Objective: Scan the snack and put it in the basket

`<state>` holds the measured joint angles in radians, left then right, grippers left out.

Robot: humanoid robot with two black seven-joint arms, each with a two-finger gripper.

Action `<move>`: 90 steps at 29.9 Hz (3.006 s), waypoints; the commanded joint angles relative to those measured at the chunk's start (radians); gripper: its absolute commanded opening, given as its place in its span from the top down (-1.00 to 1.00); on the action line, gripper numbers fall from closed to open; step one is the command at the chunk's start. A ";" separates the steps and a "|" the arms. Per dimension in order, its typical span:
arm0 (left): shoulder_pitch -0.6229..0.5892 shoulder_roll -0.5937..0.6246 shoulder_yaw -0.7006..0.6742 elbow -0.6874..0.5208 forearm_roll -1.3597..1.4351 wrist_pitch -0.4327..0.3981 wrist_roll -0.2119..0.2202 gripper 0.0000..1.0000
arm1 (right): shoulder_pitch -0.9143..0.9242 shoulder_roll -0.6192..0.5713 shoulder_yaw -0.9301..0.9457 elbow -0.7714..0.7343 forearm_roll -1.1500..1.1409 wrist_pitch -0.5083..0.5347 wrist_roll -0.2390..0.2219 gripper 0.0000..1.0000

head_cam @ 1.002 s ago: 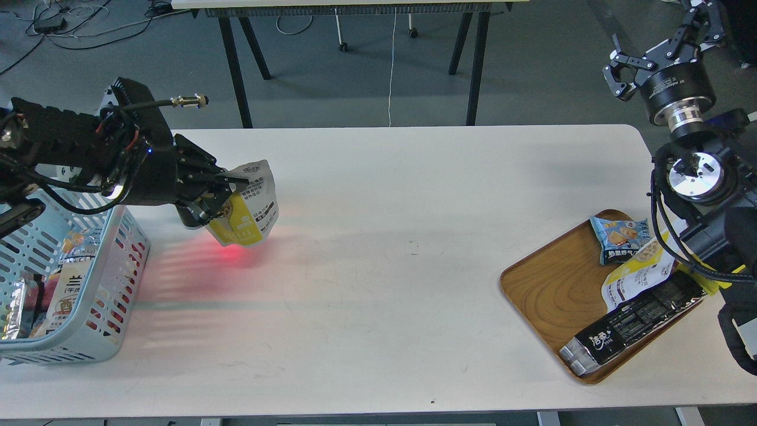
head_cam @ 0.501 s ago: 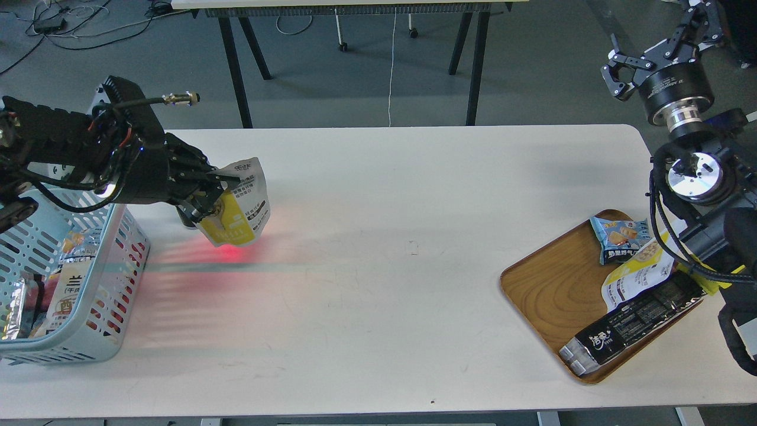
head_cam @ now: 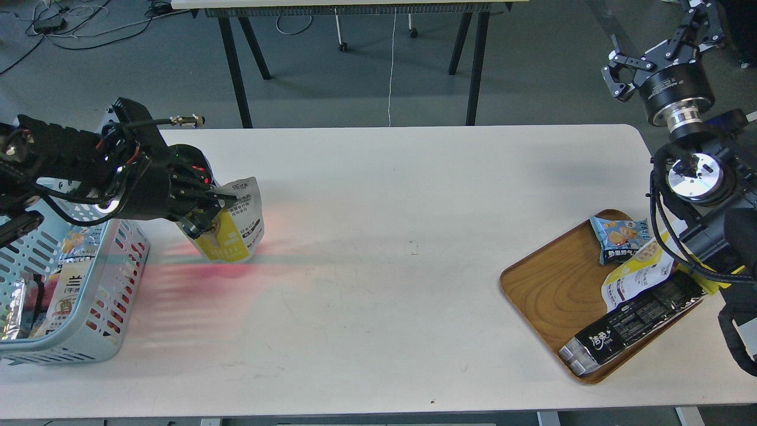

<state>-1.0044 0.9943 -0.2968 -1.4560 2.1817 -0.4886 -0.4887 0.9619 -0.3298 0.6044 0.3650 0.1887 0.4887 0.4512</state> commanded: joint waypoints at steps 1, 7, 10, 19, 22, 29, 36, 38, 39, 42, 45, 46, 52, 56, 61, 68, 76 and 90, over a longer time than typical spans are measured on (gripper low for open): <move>-0.019 0.001 -0.002 0.002 0.000 0.000 0.000 1.00 | 0.001 0.000 0.000 0.000 0.000 0.000 0.000 -0.99; -0.036 0.001 -0.001 0.022 0.000 0.000 0.000 1.00 | 0.001 0.000 0.000 0.002 0.000 0.000 0.000 -0.98; -0.039 0.001 -0.004 0.025 0.000 0.000 0.000 1.00 | 0.000 0.000 0.000 0.002 0.000 0.000 0.000 -0.98; -0.039 0.000 -0.005 0.034 0.000 0.000 0.000 1.00 | 0.000 0.000 0.000 0.002 0.000 0.000 0.000 -0.99; -0.039 0.000 -0.002 0.037 0.000 0.000 0.000 1.00 | 0.000 0.001 0.000 0.002 0.000 0.000 0.000 -0.98; -0.036 0.003 0.001 -0.029 0.000 0.000 0.000 1.00 | 0.000 0.002 0.000 0.000 0.000 0.000 0.000 -0.99; -0.046 0.001 -0.002 0.029 0.000 0.000 0.000 1.00 | 0.001 0.000 0.000 0.000 0.000 0.000 0.000 -0.99; -0.051 0.000 -0.001 0.029 0.000 0.000 0.000 1.00 | 0.003 0.000 0.000 0.000 0.000 0.000 0.000 -0.99; -0.048 0.000 -0.001 0.025 0.000 0.000 0.000 1.00 | 0.001 0.000 0.000 0.000 0.000 0.000 0.000 -0.99; -0.043 0.003 0.001 0.012 0.000 0.000 0.000 1.00 | 0.001 0.000 0.000 0.002 0.000 0.000 0.000 -0.98; -0.048 0.003 0.002 0.020 0.000 0.000 0.000 1.00 | 0.001 0.000 0.000 0.002 0.000 0.000 0.000 -0.99; -0.048 0.003 0.002 0.022 0.000 0.000 0.000 1.00 | 0.001 0.000 0.000 0.002 0.000 0.000 0.000 -0.99; -0.051 0.001 -0.001 0.020 0.000 0.000 0.000 1.00 | 0.003 0.000 0.000 0.002 0.000 0.000 0.000 -0.99; -0.051 0.013 -0.011 -0.053 0.000 0.000 0.000 1.00 | 0.003 0.000 0.000 0.002 0.000 0.000 0.000 -0.98; -0.053 0.087 -0.079 -0.099 0.000 0.000 0.000 1.00 | 0.001 -0.017 0.001 0.003 0.000 0.000 0.000 -0.98; -0.051 0.245 -0.203 -0.104 0.000 0.000 0.000 0.97 | -0.005 -0.051 0.000 0.003 0.000 0.000 0.000 -0.99; -0.048 0.467 -0.203 -0.052 -0.123 0.000 0.000 0.98 | 0.001 -0.057 0.000 0.003 0.000 0.000 0.000 -0.99; -0.040 0.603 0.217 0.026 -0.137 0.278 0.000 0.97 | 0.000 -0.046 0.001 0.002 0.000 0.000 0.000 -0.99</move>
<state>-1.0448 1.5961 -0.1430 -1.4240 2.0438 -0.2536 -0.4887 0.9589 -0.3765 0.6048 0.3670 0.1887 0.4887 0.4509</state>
